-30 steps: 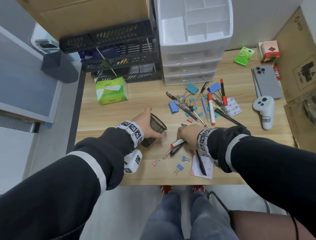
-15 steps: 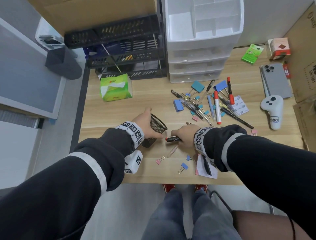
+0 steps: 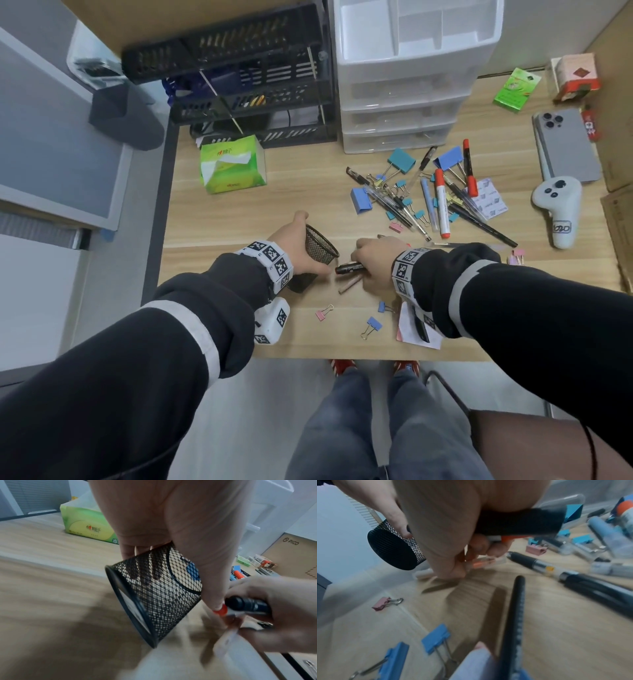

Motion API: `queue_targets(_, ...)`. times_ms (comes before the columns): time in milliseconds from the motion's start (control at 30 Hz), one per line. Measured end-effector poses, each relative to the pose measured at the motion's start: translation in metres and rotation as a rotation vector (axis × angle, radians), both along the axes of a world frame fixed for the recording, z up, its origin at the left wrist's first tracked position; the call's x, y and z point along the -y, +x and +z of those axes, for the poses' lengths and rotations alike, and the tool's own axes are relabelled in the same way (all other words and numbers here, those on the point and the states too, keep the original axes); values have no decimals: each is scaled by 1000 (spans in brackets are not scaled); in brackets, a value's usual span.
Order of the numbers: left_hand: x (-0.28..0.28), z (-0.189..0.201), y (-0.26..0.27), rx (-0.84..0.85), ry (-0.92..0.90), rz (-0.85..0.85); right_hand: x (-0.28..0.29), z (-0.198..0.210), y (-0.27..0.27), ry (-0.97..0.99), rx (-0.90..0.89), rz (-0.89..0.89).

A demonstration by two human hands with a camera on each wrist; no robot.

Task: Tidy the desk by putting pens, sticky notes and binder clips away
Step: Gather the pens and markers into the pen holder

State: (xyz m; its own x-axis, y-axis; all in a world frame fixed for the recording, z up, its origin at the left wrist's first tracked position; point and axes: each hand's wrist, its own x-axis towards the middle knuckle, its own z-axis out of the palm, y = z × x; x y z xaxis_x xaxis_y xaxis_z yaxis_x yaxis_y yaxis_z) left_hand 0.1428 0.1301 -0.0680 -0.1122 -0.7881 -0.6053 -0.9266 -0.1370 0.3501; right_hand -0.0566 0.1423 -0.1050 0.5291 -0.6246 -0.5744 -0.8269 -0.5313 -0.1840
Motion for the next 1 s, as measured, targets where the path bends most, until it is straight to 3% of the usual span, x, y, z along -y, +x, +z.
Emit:
queue_targets(133, 13, 13, -12, 30, 2, -68, 13, 24, -18, -39, -77, -50)
queue_targets(367, 36, 36, -42, -4, -40, -104, 18, 39, -49, 90, -263, -136)
queue_targets(767, 21, 6, -47, 49, 35, -191, -14, 1, -55, 232, -236, -303)
queue_targets(1000, 21, 7, -46, 157, 9, -263, -7, 7, -58, 210, -157, -405)
